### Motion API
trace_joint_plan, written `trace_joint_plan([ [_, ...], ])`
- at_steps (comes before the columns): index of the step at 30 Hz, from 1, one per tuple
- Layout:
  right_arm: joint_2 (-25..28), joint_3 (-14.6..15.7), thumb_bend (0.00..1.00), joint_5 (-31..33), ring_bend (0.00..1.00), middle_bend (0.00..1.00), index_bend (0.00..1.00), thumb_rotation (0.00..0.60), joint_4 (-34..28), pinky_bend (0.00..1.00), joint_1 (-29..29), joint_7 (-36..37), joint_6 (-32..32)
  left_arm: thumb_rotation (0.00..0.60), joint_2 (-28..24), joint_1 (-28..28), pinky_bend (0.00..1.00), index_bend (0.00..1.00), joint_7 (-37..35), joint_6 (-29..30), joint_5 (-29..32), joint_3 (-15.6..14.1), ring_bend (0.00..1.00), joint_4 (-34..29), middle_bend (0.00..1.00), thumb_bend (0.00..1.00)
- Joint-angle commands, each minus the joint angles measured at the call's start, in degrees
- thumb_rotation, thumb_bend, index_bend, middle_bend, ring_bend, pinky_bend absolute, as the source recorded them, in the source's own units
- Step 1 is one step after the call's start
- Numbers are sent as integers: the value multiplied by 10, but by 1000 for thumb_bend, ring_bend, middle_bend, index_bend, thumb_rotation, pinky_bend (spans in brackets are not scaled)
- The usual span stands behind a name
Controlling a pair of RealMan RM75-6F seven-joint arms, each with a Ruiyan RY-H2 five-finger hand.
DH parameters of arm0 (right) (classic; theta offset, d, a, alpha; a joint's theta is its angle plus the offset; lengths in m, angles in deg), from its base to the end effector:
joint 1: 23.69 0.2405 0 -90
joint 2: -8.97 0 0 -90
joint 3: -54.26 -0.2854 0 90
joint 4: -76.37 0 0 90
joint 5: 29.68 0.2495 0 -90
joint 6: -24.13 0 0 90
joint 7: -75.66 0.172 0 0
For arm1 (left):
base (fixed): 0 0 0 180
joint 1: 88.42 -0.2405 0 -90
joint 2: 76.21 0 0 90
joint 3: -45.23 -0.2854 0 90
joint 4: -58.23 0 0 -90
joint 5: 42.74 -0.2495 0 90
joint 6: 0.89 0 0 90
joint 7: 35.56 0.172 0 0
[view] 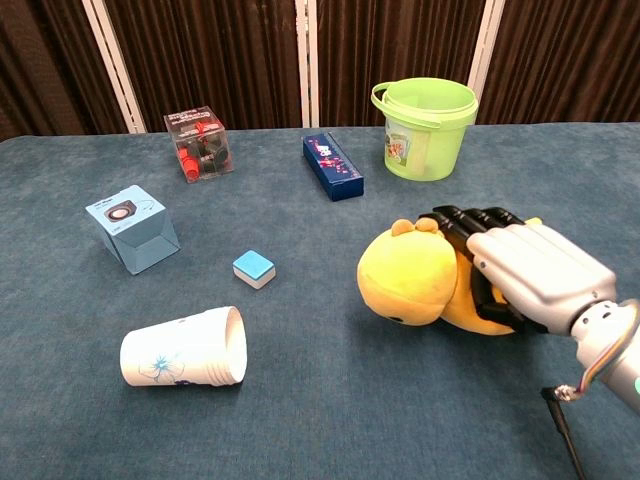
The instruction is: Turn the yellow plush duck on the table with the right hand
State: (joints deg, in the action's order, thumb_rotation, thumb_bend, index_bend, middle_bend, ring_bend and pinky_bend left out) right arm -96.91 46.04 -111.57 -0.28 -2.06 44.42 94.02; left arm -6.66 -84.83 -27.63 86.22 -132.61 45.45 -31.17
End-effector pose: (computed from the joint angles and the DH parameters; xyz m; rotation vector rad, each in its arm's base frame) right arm -0.1964 -0.2935 -0.1220 1.7136 -0.8004 0.9234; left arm -0.3488 0.1950 0.1000 -1.4675 -0.8217 -0.8482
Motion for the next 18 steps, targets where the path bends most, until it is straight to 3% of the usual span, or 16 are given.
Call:
trace_joint_plan([
  [1,7,4,1000,-1,0,0,0,600,-9,0,0,1,4,600,1,0,0,0,2,-1,0,-1,0,0,0,148],
  [5,9,14,1000,-2,0,0,0,600,-14,0,0,2,1,600,2,0,0,0,6,0,-1,-1,0,-1,0,149],
  [10,-8,52,1000,-20,0,0,0,600,-19,0,-3,-9,-2,600,3,1,0,0,10,-3,0,-3,0,0,0,150],
  [18,-12,65,1000,-36,0,0,0,600,-58,0,-2,-20,6,600,1,-1,0,0,5,2,-2,-2,0,-1,0,156],
])
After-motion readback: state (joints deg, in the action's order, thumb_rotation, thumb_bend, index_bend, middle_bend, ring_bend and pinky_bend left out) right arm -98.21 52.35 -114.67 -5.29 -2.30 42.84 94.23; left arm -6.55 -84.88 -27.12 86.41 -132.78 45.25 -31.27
